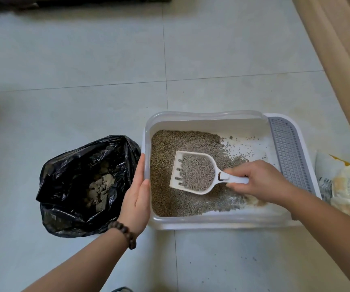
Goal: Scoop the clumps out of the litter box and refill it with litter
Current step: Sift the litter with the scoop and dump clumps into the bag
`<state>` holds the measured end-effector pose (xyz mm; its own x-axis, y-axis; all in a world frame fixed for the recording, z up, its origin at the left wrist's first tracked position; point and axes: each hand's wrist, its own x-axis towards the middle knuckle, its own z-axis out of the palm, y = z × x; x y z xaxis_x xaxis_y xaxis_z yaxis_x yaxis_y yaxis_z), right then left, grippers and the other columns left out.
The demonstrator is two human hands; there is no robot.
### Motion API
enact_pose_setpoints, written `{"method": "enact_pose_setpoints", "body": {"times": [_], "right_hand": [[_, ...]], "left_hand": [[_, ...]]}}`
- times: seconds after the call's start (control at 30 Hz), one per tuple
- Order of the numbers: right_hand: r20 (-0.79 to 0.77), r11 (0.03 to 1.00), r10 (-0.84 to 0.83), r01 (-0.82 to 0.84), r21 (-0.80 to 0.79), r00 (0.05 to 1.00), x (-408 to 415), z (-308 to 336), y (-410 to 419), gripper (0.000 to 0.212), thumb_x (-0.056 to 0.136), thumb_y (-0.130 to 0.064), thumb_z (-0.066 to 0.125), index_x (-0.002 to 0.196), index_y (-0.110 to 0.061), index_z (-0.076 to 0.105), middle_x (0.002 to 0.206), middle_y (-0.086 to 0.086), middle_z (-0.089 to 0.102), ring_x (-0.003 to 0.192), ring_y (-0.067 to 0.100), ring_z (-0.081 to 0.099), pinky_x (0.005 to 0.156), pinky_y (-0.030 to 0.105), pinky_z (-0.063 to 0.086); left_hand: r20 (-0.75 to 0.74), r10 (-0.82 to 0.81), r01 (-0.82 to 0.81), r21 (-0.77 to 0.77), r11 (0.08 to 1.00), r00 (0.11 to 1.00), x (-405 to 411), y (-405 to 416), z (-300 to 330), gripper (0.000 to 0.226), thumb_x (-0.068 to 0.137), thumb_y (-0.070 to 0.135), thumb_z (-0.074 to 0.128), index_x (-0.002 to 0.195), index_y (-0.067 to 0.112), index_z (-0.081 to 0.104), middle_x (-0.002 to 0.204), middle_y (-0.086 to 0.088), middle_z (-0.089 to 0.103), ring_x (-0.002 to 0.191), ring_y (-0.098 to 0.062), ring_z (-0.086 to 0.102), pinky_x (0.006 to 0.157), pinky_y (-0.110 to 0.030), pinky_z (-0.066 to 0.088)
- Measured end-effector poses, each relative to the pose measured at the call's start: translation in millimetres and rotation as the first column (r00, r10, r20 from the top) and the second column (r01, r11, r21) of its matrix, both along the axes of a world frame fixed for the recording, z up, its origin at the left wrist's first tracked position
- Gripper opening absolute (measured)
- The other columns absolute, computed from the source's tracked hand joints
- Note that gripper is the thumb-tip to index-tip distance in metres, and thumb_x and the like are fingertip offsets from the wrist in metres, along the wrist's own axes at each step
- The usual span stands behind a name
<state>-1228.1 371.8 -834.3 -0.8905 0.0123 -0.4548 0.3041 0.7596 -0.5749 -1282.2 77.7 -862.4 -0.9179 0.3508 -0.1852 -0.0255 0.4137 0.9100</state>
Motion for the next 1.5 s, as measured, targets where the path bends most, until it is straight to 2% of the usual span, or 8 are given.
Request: {"method": "enact_pose_setpoints", "body": {"times": [0.07, 0.23, 0.5, 0.93, 1.13, 1.23, 1.33, 1.5], "right_hand": [[0.001, 1.000, -0.019, 0.019, 0.007, 1.000, -0.4, 2.1, 1.7, 0.032, 0.079, -0.035, 0.070, 0.083, -0.065, 0.061, 0.079, -0.016, 0.070, 0.064, 0.008, 0.062, 0.059, 0.032, 0.049], [-0.005, 0.997, -0.006, 0.007, 0.076, 1.000, -1.3, 2.9, 3.9, 0.027, 0.081, -0.038, 0.068, 0.104, -0.052, 0.066, 0.075, -0.016, 0.068, 0.065, 0.003, 0.060, 0.057, 0.026, 0.044], [-0.020, 0.982, 0.057, -0.053, 0.181, 0.998, -4.3, 6.6, 7.5, 0.030, 0.081, -0.043, 0.064, 0.109, -0.054, 0.062, 0.084, -0.014, 0.068, 0.071, 0.002, 0.057, 0.064, 0.030, 0.050], [-0.057, 0.975, 0.077, -0.063, 0.213, 0.995, -10.5, 11.1, 9.2, 0.037, 0.081, -0.045, 0.063, 0.118, -0.048, 0.060, 0.094, -0.012, 0.070, 0.078, 0.009, 0.059, 0.068, 0.034, 0.051], [-0.029, 0.960, 0.106, -0.095, 0.263, 0.994, -13.9, 8.5, 10.2, 0.039, 0.083, -0.047, 0.061, 0.122, -0.048, 0.057, 0.098, -0.011, 0.070, 0.084, 0.011, 0.060, 0.072, 0.034, 0.051], [0.012, 0.962, 0.099, -0.099, 0.253, 0.995, -18.2, 7.1, 12.7, 0.035, 0.083, -0.046, 0.061, 0.118, -0.049, 0.059, 0.090, -0.010, 0.071, 0.069, 0.007, 0.059, 0.063, 0.030, 0.050], [0.069, 0.962, 0.080, -0.095, 0.256, 0.994, -26.1, 10.3, 18.0, 0.028, 0.084, -0.040, 0.063, 0.109, -0.053, 0.063, 0.067, -0.012, 0.067, 0.052, 0.005, 0.053, 0.048, 0.023, 0.038], [0.155, 0.922, 0.097, -0.147, 0.357, 0.983, -52.0, 13.5, 29.2, 0.019, 0.086, -0.039, 0.061, 0.103, -0.047, 0.067, 0.063, -0.011, 0.065, 0.054, 0.009, 0.057, 0.048, 0.024, 0.038]], "left_hand": [[-0.002, -0.001, 0.001, 0.001, 1.000, 1.000, -0.1, -0.6, 0.0, 0.051, 0.095, 0.028, 0.026, 0.143, 0.039, 0.014, 0.142, 0.041, 0.017, 0.134, 0.020, 0.016, 0.105, 0.000, 0.013], [-0.003, 0.005, -0.005, 0.004, 1.000, 1.000, -0.2, -0.4, 0.5, 0.051, 0.094, 0.028, 0.026, 0.143, 0.038, 0.014, 0.140, 0.042, 0.018, 0.132, 0.022, 0.017, 0.103, 0.001, 0.014], [-0.009, 0.006, -0.006, -0.005, 1.000, 1.000, -0.9, -1.1, -1.8, 0.052, 0.095, 0.027, 0.026, 0.144, 0.038, 0.014, 0.143, 0.039, 0.017, 0.133, 0.021, 0.017, 0.104, 0.000, 0.014], [-0.005, 0.014, -0.014, -0.007, 1.000, 1.000, 0.2, -2.0, -1.0, 0.054, 0.095, 0.027, 0.026, 0.147, 0.034, 0.015, 0.142, 0.040, 0.018, 0.133, 0.021, 0.017, 0.102, 0.002, 0.014], [0.018, 0.009, -0.009, 0.000, 1.000, 1.000, 0.6, 0.0, 2.1, 0.056, 0.094, 0.029, 0.025, 0.148, 0.034, 0.014, 0.131, 0.058, 0.017, 0.126, 0.028, 0.018, 0.097, 0.005, 0.016], [0.023, 0.011, -0.011, 0.008, 1.000, 1.000, 1.1, 0.0, 3.4, 0.055, 0.094, 0.028, 0.025, 0.148, 0.033, 0.015, 0.128, 0.060, 0.018, 0.126, 0.029, 0.019, 0.097, 0.005, 0.016], [0.023, 0.020, -0.021, 0.008, 1.000, 1.000, 1.4, -0.5, 2.9, 0.054, 0.094, 0.029, 0.026, 0.147, 0.037, 0.015, 0.135, 0.053, 0.020, 0.129, 0.025, 0.020, 0.099, 0.003, 0.017], [0.041, 0.026, -0.026, 0.009, 1.000, 0.999, 1.2, 0.3, 3.9, 0.053, 0.094, 0.030, 0.026, 0.144, 0.041, 0.014, 0.144, 0.039, 0.018, 0.134, 0.020, 0.016, 0.103, 0.001, 0.014]]}}
